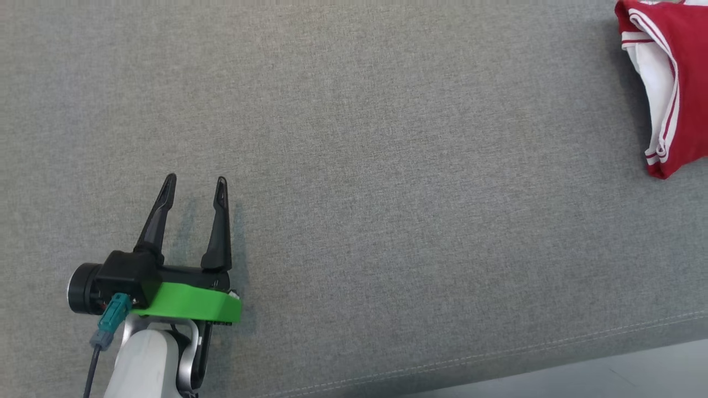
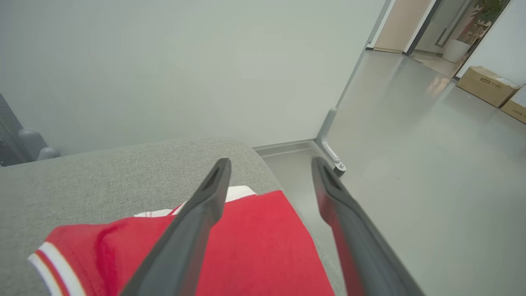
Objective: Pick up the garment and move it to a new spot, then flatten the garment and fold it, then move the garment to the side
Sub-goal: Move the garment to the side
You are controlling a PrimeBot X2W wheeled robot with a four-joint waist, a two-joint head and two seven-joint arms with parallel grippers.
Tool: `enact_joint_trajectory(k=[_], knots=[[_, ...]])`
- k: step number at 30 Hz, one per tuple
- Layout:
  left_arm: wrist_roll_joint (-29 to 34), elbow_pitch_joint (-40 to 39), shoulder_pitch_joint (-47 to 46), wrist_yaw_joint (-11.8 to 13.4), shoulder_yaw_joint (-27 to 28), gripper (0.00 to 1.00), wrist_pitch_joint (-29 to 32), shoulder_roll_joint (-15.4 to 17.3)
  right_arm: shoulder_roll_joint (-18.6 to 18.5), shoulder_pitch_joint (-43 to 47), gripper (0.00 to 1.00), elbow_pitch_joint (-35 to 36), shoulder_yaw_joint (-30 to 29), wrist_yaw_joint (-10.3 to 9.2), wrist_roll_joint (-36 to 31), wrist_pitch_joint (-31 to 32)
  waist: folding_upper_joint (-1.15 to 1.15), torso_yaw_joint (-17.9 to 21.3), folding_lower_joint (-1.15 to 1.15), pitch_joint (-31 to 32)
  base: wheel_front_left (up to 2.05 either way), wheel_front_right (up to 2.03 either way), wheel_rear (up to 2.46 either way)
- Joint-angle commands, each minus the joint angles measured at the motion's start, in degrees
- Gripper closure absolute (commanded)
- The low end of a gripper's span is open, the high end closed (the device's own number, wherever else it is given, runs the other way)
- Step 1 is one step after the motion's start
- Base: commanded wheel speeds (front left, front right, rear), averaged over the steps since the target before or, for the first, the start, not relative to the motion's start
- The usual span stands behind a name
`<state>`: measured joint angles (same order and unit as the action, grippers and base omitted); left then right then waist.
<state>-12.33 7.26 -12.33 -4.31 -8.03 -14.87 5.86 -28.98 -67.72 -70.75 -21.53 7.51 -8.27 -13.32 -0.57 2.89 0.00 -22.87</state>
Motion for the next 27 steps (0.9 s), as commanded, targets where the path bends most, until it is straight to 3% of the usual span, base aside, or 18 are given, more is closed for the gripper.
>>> enact_joint_trajectory(k=[1,6,14,22,27], knots=[[-0.57,0.3,-0.5,0.16,0.09,0.0,-0.24,-0.06,0.97,-0.49,0.0,0.38,0.47,-0.06,-0.63,-0.51,0.57,0.59,0.0,2.9,0.0,0.0,0.0],[-2.43,2.07,0.19,0.12,0.53,0.0,-0.25,-0.7,5.09,0.46,0.0,1.92,3.84,-0.06,0.0,-1.53,0.57,0.76,0.0,7.54,0.0,0.0,0.0],[-4.9,5.37,2.41,1.04,3.02,0.0,-0.3,-1.49,11.65,8.53,0.0,10.03,12.8,-0.05,9.99,-1.87,0.57,0.21,0.0,15.2,0.0,0.0,0.0],[-4.66,6.78,5.99,2.44,5.27,0.0,-0.27,-2.13,12.02,21.02,0.0,20.64,20.45,-0.06,18.61,-1.88,0.57,-1.5,0.0,20.67,0.0,0.0,0.0],[-4.67,8.79,7.71,3.32,5.49,0.0,-0.28,-2.32,13.81,31.82,0.0,30.4,22.01,-0.06,22.16,-1.89,0.57,-2.72,0.0,23.42,0.0,0.0,0.0]])
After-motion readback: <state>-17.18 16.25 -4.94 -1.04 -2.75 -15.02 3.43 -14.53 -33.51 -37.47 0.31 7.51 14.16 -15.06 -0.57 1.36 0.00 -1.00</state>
